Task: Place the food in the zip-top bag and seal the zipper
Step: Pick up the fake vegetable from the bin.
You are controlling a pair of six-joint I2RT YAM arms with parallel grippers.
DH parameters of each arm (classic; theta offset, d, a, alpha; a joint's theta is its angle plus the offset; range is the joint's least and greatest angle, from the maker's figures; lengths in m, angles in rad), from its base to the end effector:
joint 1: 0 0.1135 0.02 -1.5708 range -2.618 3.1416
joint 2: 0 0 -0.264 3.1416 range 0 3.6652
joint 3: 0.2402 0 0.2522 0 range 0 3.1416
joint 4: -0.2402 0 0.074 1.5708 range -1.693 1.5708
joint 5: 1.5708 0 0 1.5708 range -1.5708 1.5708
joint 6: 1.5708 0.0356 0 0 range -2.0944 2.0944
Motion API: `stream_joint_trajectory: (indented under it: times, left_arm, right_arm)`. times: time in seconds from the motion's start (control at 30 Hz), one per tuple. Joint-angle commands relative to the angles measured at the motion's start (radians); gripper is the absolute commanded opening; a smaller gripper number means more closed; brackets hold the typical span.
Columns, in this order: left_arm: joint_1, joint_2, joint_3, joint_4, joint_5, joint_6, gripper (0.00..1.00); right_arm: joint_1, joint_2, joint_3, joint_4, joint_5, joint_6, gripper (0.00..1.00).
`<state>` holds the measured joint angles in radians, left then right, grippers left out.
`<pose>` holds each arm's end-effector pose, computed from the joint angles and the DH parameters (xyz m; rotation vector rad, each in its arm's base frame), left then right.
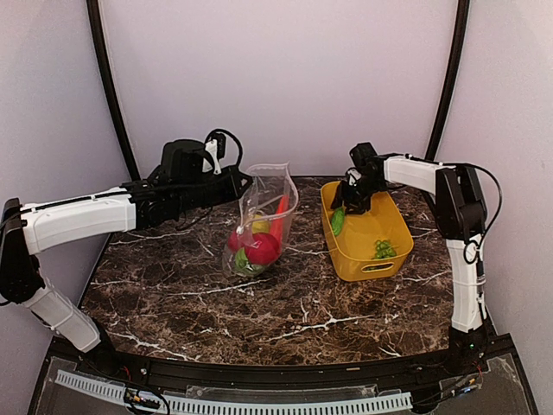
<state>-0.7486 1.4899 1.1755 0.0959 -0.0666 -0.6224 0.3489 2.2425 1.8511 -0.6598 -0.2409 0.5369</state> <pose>0.2632 -0.2413 0.3342 0.0686 1.8842 -0.9087 0.4552 0.1746 0.1879 0.1676 2.7064 0.6051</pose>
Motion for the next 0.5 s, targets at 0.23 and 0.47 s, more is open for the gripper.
stream_joint_trajectory:
  times: [0.23,0.47]
  left_arm:
    - [0.005,-0.064,-0.042,-0.024,-0.030,0.007,0.01]
    - [0.005,-0.066,-0.046,-0.027,-0.022,0.001,0.01]
  right_arm:
    - [0.096,-0.038,-0.093,-0.095,0.143,0.120,0.49]
    - [0.096,0.022,-0.069,-0.117,0.204,0.139,0.44]
